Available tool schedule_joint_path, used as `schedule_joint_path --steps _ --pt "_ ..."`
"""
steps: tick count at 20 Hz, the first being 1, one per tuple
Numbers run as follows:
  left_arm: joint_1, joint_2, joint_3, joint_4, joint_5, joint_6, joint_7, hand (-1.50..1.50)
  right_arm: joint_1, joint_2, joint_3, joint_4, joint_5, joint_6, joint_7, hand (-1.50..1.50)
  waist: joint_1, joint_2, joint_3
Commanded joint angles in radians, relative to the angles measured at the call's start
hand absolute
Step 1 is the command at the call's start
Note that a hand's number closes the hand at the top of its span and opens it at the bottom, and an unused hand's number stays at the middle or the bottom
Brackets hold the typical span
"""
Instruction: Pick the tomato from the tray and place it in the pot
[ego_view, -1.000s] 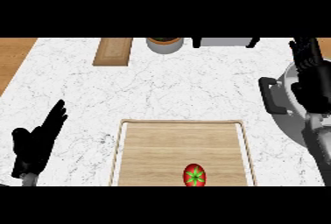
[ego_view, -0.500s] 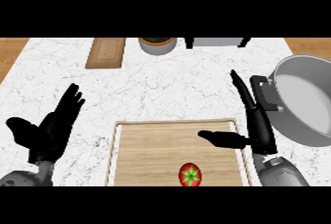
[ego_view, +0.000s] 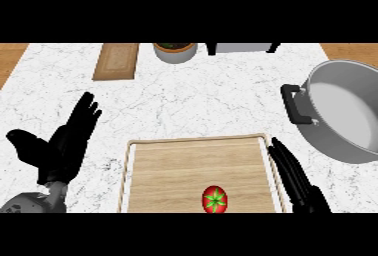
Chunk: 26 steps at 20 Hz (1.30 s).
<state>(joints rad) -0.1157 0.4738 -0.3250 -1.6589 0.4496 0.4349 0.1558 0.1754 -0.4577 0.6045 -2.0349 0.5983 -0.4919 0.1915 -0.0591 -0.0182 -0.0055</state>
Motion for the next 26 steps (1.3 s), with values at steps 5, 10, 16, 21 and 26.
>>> schedule_joint_path --steps 5,10,16,21,26 --pt "-0.026 -0.010 0.002 -0.004 -0.016 0.015 0.027 0.00 0.128 -0.193 0.047 -0.392 0.218 0.321 0.436 -1.50 0.020 0.011 -0.002" --pt "-0.067 -0.017 0.005 -0.010 -0.015 -0.006 0.050 0.00 0.052 -0.135 0.120 -0.487 0.225 0.533 0.735 -1.50 0.047 0.017 0.000" --pt "-0.058 -0.033 -0.027 -0.030 -0.053 -0.011 0.068 0.00 -0.167 0.076 0.184 -0.444 0.184 0.747 1.067 -1.50 0.066 0.017 0.002" --pt "-0.014 -0.026 0.024 -0.024 -0.045 -0.062 0.041 0.00 -0.197 0.197 0.210 -0.292 0.209 0.769 1.117 -1.50 0.064 0.016 0.004" --pt "-0.040 -0.075 0.021 0.033 -0.062 -0.054 0.030 0.00 -0.165 0.204 0.234 -0.265 0.212 0.818 1.121 -1.50 0.055 0.016 0.004"
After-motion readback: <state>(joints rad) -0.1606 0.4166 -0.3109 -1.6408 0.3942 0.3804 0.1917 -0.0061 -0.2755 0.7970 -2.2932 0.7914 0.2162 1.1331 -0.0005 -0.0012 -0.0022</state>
